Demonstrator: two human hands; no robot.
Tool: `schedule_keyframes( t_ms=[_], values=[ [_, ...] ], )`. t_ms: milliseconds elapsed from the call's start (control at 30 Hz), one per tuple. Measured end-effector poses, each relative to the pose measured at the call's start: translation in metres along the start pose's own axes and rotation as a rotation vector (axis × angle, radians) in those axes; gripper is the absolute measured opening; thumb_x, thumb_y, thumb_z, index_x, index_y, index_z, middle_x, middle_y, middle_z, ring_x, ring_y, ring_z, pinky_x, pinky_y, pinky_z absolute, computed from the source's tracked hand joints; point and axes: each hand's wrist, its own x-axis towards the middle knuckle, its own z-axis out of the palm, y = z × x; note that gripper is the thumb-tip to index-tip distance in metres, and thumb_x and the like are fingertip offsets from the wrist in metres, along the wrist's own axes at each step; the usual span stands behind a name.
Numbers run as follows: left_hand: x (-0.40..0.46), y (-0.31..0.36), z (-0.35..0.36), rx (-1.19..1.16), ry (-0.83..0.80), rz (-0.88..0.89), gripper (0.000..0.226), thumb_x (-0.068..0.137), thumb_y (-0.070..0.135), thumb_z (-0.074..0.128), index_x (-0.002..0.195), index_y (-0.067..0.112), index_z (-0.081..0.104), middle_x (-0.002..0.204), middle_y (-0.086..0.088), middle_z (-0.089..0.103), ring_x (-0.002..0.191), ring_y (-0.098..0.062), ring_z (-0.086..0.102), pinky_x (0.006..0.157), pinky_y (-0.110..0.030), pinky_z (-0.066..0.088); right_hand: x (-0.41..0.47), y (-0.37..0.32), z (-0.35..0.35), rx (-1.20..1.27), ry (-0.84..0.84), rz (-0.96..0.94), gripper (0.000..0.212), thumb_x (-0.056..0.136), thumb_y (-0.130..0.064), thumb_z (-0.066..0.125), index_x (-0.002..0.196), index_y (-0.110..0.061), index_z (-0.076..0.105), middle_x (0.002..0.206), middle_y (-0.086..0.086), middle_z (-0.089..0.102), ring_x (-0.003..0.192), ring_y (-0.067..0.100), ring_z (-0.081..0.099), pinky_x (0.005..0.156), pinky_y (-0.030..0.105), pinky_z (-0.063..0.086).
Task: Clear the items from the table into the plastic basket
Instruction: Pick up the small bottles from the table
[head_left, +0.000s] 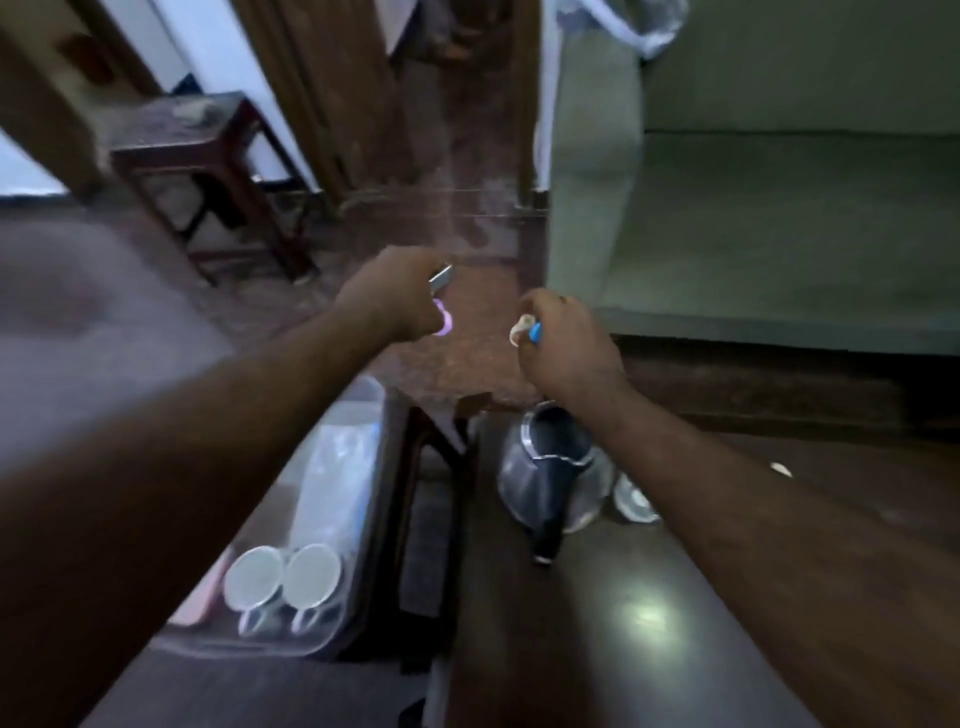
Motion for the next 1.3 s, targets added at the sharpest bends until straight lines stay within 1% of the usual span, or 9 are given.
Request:
schedule_keyframes(
  t_ms=[133, 233, 400, 500, 733, 833, 1033, 1200, 1300],
  values=[
    [-0.053, -0.123, -0.007, 0.03, 0.003, -0.186, 0.015, 0.069, 0.016, 0.075, 0.072, 0.01, 0.062, 0.082, -0.015, 0.071, 0.08, -0.036, 0.066, 0.066, -0.031, 0.048, 0.004, -0.073, 0.071, 0.097, -0.076, -0.121, 0.01, 0.082, -0.024, 0.067, 0.091, -0.018, 0.068, 0.096, 0.007, 0.069, 0.094, 0.026, 0.062, 0.077, 0.034, 0.046],
    [-0.084, -0.183, 0.01, -0.011, 0.009, -0.281, 0.014, 0.07, 0.018, 0.074, 0.083, 0.014, 0.07, 0.09, -0.012, 0.072, 0.085, -0.034, 0.067, 0.072, -0.032, 0.052, 0.002, -0.11, 0.123, 0.129, -0.159, -0.144, 0.014, 0.079, -0.03, 0.071, 0.088, -0.02, 0.068, 0.087, 0.001, 0.07, 0.084, 0.022, 0.063, 0.073, 0.035, 0.052],
    [-0.103, -0.242, 0.052, -0.097, -0.013, -0.351, 0.014, 0.072, 0.012, 0.069, 0.08, 0.02, 0.06, 0.095, -0.017, 0.069, 0.088, -0.039, 0.065, 0.076, -0.04, 0.056, 0.007, -0.143, 0.203, 0.084, -0.275, -0.142, 0.017, 0.083, -0.032, 0.067, 0.098, -0.023, 0.068, 0.097, 0.003, 0.072, 0.091, 0.026, 0.065, 0.078, 0.037, 0.054],
    [-0.099, -0.266, 0.073, -0.126, -0.037, -0.382, 0.015, 0.074, 0.013, 0.068, 0.087, 0.015, 0.062, 0.101, -0.018, 0.069, 0.094, -0.042, 0.065, 0.082, -0.047, 0.056, 0.016, -0.151, 0.244, 0.049, -0.29, -0.147, 0.015, 0.085, -0.028, 0.066, 0.099, -0.022, 0.068, 0.099, 0.004, 0.073, 0.095, 0.025, 0.065, 0.075, 0.028, 0.048],
    [-0.086, -0.283, 0.113, 0.026, -0.026, -0.382, 0.019, 0.085, 0.015, 0.061, 0.103, 0.016, 0.065, 0.11, -0.011, 0.07, 0.105, -0.035, 0.065, 0.084, -0.043, 0.054, 0.028, -0.164, 0.295, -0.02, -0.387, -0.129, 0.018, 0.087, -0.021, 0.061, 0.103, -0.023, 0.069, 0.109, 0.007, 0.071, 0.103, 0.027, 0.065, 0.088, 0.041, 0.054],
    [-0.081, -0.287, 0.12, 0.066, 0.008, -0.401, 0.022, 0.088, 0.016, 0.062, 0.11, 0.018, 0.064, 0.115, -0.01, 0.069, 0.107, -0.034, 0.066, 0.084, -0.042, 0.053, 0.033, -0.166, 0.306, -0.075, -0.401, -0.118, 0.017, 0.089, -0.023, 0.057, 0.101, -0.027, 0.068, 0.109, 0.006, 0.07, 0.103, 0.029, 0.065, 0.088, 0.042, 0.054],
    [-0.077, -0.293, 0.123, 0.054, 0.138, -0.367, 0.02, 0.089, 0.017, 0.061, 0.109, 0.019, 0.066, 0.111, -0.009, 0.07, 0.101, -0.036, 0.067, 0.078, -0.043, 0.053, 0.039, -0.171, 0.318, -0.078, -0.322, -0.171, 0.022, 0.089, -0.026, 0.058, 0.111, -0.025, 0.065, 0.111, 0.009, 0.069, 0.105, 0.034, 0.064, 0.082, 0.042, 0.051],
    [-0.077, -0.29, 0.119, 0.088, 0.117, -0.348, 0.026, 0.089, 0.018, 0.063, 0.113, 0.011, 0.058, 0.119, -0.013, 0.058, 0.099, -0.038, 0.065, 0.071, -0.043, 0.049, 0.035, -0.17, 0.318, -0.001, -0.318, -0.161, 0.026, 0.09, -0.03, 0.058, 0.115, -0.025, 0.061, 0.112, 0.006, 0.069, 0.105, 0.032, 0.064, 0.083, 0.042, 0.053],
    [-0.079, -0.288, 0.105, -0.036, 0.221, -0.341, 0.033, 0.087, 0.023, 0.062, 0.111, 0.002, 0.054, 0.118, -0.023, 0.051, 0.097, -0.04, 0.06, 0.074, -0.041, 0.045, 0.029, -0.167, 0.314, 0.182, -0.274, -0.061, 0.032, 0.084, -0.028, 0.065, 0.114, -0.019, 0.058, 0.109, 0.0, 0.064, 0.102, 0.024, 0.062, 0.083, 0.041, 0.052]
  ],
)
